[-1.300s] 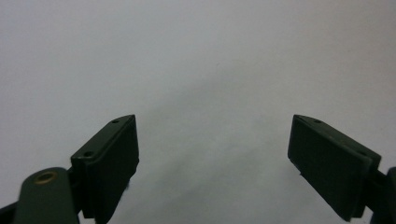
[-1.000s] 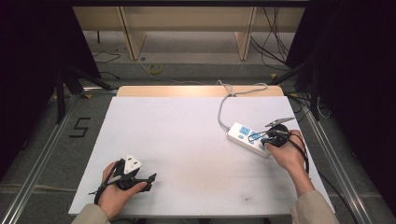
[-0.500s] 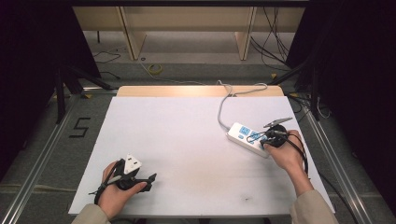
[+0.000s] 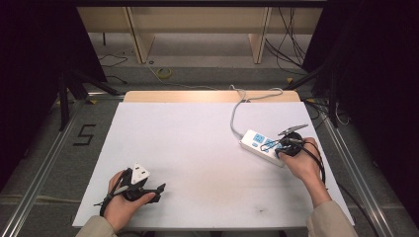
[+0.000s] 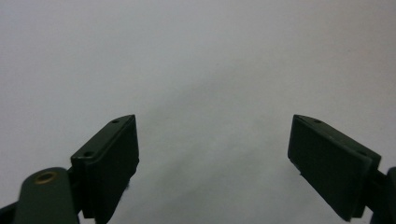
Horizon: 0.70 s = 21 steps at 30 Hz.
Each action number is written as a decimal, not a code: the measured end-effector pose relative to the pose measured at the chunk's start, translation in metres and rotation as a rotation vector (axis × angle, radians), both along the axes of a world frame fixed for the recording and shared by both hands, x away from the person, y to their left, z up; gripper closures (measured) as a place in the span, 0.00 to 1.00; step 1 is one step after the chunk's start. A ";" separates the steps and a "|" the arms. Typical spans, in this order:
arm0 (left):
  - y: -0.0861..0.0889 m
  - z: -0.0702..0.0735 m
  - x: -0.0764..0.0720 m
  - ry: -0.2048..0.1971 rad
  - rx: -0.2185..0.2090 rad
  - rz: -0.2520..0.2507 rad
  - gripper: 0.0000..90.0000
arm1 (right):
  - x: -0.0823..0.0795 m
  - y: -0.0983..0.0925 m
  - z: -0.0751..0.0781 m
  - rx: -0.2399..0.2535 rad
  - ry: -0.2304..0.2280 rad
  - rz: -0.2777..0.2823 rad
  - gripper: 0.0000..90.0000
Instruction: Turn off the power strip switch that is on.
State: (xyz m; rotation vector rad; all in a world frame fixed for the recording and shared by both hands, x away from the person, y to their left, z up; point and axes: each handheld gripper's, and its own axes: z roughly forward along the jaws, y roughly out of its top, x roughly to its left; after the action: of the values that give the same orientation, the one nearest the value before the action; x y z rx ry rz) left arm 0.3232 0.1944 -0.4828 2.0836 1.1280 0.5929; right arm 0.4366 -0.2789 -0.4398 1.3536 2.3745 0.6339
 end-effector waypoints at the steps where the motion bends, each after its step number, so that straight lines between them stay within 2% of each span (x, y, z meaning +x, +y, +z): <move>1: 0.000 0.000 0.000 0.000 0.000 0.000 0.18 | 0.000 0.000 0.000 0.000 0.000 0.000 1.00; 14: 0.000 0.001 -0.001 -0.001 0.000 0.001 0.18 | 0.000 0.002 -0.001 -0.010 0.002 -0.002 1.00; 21: 0.000 0.001 -0.001 -0.002 0.000 0.002 0.18 | 0.000 0.008 0.000 -0.055 0.003 -0.001 1.00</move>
State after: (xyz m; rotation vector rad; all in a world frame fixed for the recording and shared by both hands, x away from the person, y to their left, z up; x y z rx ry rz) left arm 0.3224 0.1945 -0.4821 2.0816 1.1291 0.5957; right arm 0.4366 -0.2711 -0.4395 1.3330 2.3756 0.5619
